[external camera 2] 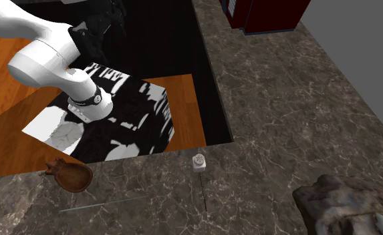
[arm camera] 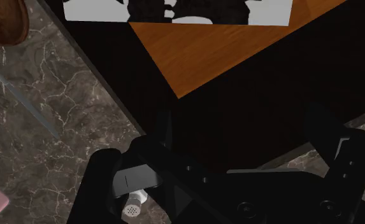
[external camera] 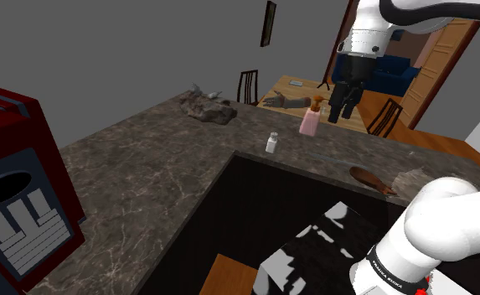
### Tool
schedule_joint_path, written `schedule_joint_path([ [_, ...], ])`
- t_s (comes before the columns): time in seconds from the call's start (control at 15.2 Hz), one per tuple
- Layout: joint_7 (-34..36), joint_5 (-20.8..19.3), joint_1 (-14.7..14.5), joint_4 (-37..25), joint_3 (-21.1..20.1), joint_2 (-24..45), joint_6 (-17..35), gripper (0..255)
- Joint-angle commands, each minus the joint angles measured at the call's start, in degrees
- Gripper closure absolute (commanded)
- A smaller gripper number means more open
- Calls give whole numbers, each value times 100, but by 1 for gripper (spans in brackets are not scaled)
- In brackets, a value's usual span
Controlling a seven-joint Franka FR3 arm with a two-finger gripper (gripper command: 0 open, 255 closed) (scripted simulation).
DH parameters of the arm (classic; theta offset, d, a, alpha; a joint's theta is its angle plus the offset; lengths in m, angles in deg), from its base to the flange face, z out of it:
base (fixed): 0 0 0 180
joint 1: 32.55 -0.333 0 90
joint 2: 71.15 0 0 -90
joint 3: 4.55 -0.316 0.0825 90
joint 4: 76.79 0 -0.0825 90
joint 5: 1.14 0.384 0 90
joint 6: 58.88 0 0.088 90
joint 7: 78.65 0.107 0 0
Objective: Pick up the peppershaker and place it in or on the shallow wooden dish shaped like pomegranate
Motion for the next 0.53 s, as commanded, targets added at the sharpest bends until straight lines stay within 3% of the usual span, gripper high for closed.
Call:
schedule_joint_path([
  [0.0, 0, 0, 0, 0, 0, 0, 0, 0],
  [0.46, -268, -250, 58, -194, 116, 1332, 1009, 0],
])
